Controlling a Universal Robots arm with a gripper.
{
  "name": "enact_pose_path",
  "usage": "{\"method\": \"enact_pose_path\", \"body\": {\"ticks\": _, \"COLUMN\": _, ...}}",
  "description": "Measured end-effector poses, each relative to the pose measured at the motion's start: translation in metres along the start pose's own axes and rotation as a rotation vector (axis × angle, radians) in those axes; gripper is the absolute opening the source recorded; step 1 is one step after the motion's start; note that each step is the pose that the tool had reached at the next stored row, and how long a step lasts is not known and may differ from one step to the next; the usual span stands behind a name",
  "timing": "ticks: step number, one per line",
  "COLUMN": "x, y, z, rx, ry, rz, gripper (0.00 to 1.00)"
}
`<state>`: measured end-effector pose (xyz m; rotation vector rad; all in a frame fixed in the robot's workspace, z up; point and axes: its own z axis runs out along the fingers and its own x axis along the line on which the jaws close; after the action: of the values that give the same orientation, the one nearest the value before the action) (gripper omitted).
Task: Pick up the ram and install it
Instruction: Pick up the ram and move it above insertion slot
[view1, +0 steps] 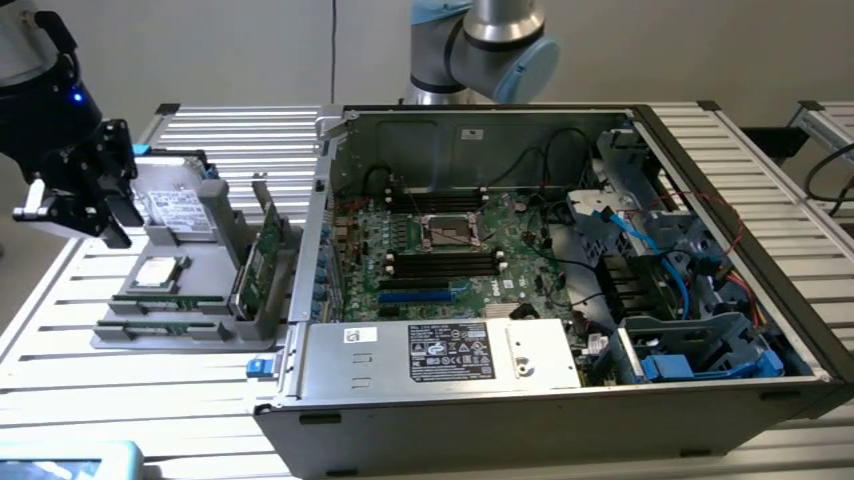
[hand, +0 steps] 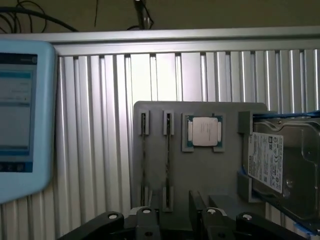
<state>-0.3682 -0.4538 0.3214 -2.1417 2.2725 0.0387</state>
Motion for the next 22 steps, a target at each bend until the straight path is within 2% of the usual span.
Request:
{"method": "enact_pose_path", "body": {"ticks": 4, "x": 0.01, "y": -0.0007, "z": 0.0069, "rx": -0.0001, "ry": 0.0002, "rz": 0.0, "gripper": 0.37}}
{"method": "enact_pose_path", "body": {"ticks": 14, "x": 0.014, "y": -0.0025, "z": 0.0251, "rx": -0.0004, "ry": 0.0001, "rz": 0.0, "gripper": 0.37}}
{"method": "enact_pose_path", "body": {"ticks": 18, "x": 0.015, "y": -0.0059, "z": 0.0314, "rx": -0.0056, "ry": 0.0004, "rz": 0.0, "gripper": 0.37}}
{"method": "enact_pose_path", "body": {"ticks": 22, "x": 0.018, "y": -0.0061, "z": 0.0385, "rx": -0.007, "ry": 0.0005, "rz": 0.0, "gripper": 0.37}}
